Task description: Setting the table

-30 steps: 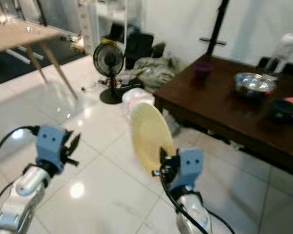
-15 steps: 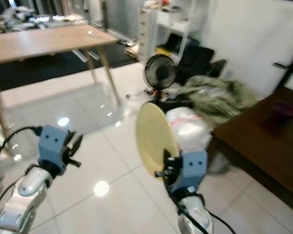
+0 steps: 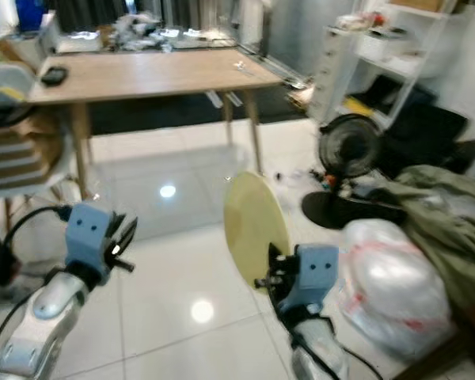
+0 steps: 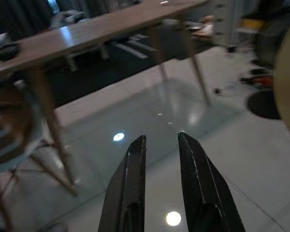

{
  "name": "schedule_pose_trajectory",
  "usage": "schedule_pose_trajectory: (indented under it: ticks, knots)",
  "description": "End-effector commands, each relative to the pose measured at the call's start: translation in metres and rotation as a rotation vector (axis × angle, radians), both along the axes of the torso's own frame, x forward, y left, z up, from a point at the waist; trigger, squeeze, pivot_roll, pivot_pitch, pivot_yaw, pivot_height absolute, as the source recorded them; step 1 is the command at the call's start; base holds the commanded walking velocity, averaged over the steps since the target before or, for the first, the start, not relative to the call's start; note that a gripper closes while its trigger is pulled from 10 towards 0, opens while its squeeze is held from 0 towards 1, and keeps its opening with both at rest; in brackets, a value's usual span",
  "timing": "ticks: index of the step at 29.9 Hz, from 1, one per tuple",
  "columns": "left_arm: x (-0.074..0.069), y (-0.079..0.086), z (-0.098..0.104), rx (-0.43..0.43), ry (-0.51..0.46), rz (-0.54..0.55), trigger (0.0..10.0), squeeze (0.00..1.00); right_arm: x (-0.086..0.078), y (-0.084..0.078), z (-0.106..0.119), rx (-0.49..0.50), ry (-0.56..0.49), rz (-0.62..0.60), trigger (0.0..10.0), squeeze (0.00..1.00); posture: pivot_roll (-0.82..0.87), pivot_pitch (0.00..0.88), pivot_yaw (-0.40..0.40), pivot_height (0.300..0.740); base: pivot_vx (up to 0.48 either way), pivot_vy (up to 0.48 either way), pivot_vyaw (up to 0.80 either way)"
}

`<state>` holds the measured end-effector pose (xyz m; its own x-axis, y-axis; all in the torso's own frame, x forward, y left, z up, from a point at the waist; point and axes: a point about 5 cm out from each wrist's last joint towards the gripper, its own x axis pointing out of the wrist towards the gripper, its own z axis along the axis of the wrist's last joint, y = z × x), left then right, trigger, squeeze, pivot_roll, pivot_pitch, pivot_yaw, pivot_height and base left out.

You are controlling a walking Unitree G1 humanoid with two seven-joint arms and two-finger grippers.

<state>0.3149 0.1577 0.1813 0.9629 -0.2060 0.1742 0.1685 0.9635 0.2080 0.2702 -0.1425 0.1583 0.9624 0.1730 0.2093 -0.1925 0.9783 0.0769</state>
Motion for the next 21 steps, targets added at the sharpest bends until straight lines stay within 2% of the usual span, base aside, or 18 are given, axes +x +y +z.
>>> schedule_pose_trajectory:
  ticks: [1,10,15,21]
  knots:
    - [-0.001,-0.006,-0.005,0.007,0.019,-0.016,10.0,0.0,-0.001,-0.007,-0.003,-0.004,0.012,-0.028,10.0,0.0,0.06,0.056,0.072,0.74,0.48,0.0,0.0]
    - [0.0,-0.008,-0.005,0.0,0.022,-0.017,10.0,0.0,0.003,-0.017,-0.003,0.063,0.025,-0.091,10.0,0.0,0.06,0.056,0.072,0.74,0.48,0.0,0.0]
    - [0.001,-0.008,-0.005,-0.001,0.021,-0.019,10.0,0.0,0.003,-0.019,-0.002,0.073,0.026,-0.108,10.0,0.0,0.06,0.056,0.074,0.74,0.48,0.0,-0.52]
    - [0.001,-0.008,-0.004,-0.001,0.021,-0.019,10.0,0.0,0.004,-0.021,-0.002,0.079,0.027,-0.117,10.0,0.0,0.06,0.057,0.075,0.74,0.48,0.0,-0.79]
